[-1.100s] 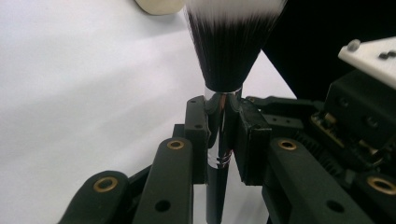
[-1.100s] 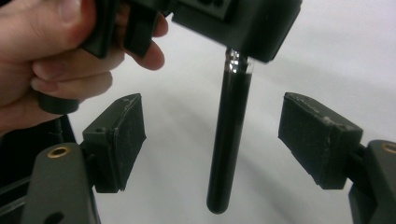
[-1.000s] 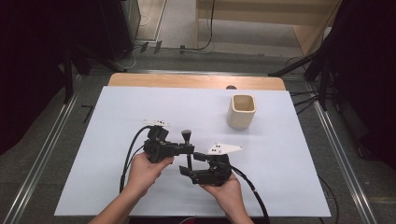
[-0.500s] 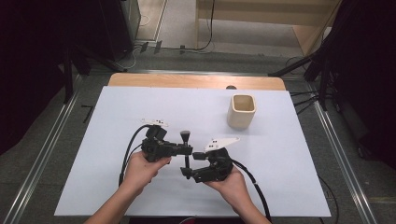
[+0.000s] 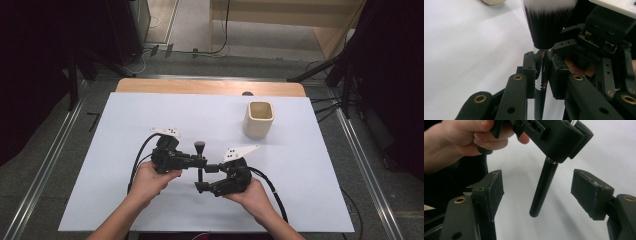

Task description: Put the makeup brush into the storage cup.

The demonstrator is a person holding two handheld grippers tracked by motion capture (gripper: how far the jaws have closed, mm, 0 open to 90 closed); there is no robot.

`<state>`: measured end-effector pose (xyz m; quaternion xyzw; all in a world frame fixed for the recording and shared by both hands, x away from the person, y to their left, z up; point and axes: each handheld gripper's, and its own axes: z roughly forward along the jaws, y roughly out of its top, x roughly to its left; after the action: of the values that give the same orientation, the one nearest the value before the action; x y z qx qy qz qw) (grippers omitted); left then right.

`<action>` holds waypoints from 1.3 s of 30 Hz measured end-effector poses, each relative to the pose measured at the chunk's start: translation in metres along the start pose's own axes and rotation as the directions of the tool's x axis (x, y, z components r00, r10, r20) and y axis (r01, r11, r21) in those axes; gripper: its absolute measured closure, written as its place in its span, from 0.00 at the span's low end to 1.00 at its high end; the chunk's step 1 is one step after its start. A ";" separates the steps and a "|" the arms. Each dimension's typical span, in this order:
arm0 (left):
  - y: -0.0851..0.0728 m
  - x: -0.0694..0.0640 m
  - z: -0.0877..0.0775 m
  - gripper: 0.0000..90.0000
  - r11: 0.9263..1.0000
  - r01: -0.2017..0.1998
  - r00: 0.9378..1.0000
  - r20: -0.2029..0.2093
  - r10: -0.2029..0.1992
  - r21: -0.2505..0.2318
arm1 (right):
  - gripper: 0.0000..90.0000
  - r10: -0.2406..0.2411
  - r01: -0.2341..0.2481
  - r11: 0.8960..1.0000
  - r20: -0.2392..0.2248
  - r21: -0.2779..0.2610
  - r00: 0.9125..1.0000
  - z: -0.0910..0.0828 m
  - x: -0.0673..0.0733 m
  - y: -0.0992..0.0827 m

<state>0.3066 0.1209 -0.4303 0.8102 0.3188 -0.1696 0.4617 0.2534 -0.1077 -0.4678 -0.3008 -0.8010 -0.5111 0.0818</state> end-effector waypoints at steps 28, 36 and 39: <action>-0.002 0.001 0.000 0.86 0.998 -0.052 0.989 0.138 0.055 -0.025 | 0.62 0.097 -0.109 0.987 -0.098 -0.118 0.990 0.001 -0.006 -0.011; -0.003 0.001 0.001 0.86 0.999 -0.048 0.989 0.141 0.051 -0.022 | 0.79 0.115 -0.127 0.986 -0.105 -0.112 0.988 0.000 -0.007 -0.011; -0.003 0.001 0.003 0.86 0.999 -0.051 0.989 0.141 0.053 -0.018 | 0.83 0.125 -0.137 0.984 -0.109 -0.113 0.986 -0.001 -0.007 -0.011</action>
<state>0.3052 0.1199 -0.4343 0.8010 0.2651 -0.2123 0.4930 0.2527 -0.1145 -0.4788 -0.3310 -0.7421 -0.5665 0.1375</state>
